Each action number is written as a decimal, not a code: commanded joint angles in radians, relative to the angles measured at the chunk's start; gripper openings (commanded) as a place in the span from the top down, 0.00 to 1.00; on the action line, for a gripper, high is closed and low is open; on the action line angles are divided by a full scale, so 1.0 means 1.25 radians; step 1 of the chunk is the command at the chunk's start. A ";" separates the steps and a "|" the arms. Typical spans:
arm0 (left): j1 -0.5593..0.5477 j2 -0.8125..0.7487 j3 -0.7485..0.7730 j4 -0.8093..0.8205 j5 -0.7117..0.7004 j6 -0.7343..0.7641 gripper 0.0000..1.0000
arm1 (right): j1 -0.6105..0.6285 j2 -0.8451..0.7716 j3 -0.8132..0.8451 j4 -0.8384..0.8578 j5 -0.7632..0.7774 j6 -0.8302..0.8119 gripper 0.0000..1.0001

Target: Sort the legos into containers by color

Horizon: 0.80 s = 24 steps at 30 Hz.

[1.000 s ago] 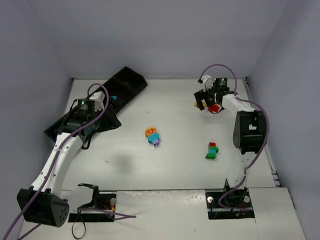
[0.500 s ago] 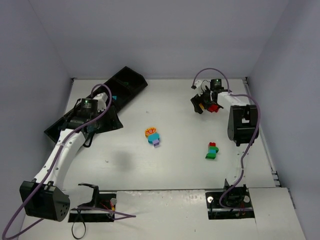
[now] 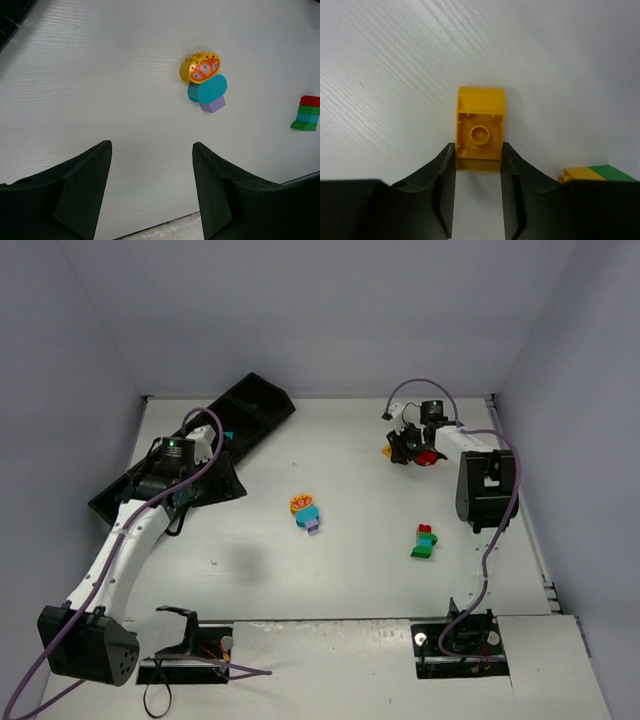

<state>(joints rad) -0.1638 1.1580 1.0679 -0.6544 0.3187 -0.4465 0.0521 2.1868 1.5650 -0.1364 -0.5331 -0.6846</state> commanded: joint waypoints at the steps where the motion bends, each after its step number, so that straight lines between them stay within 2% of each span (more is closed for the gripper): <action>1: -0.005 -0.040 0.045 0.019 0.028 0.003 0.41 | -0.001 -0.069 -0.038 -0.021 -0.047 0.024 0.82; 2: -0.005 -0.051 0.046 0.023 0.035 -0.005 0.41 | 0.009 -0.105 -0.048 -0.021 -0.053 0.027 0.87; 3: -0.005 -0.056 0.045 0.036 0.052 -0.012 0.41 | 0.016 -0.127 -0.057 -0.019 -0.055 0.033 0.97; 4: -0.005 -0.062 0.050 0.042 0.064 -0.026 0.41 | 0.038 -0.176 -0.076 -0.014 -0.057 0.044 1.00; 7: -0.005 -0.059 0.062 0.063 0.126 -0.060 0.39 | 0.091 -0.284 -0.137 0.018 -0.049 0.068 1.00; 13: -0.010 -0.038 0.088 0.142 0.274 -0.161 0.25 | 0.282 -0.484 -0.266 0.093 0.021 0.105 1.00; 17: -0.017 -0.029 0.095 0.215 0.330 -0.221 0.22 | 0.372 -0.583 -0.349 0.140 0.048 0.138 1.00; 20: -0.037 -0.010 0.113 0.227 0.371 -0.220 0.22 | 0.440 -0.652 -0.390 0.175 0.068 0.182 1.00; 24: -0.087 -0.006 0.118 0.225 0.362 -0.199 0.22 | 0.512 -0.716 -0.415 0.205 0.069 0.219 1.00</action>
<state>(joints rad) -0.2329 1.1580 1.1603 -0.4549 0.7200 -0.6891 0.6453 1.3552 1.0508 0.0143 -0.4702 -0.4709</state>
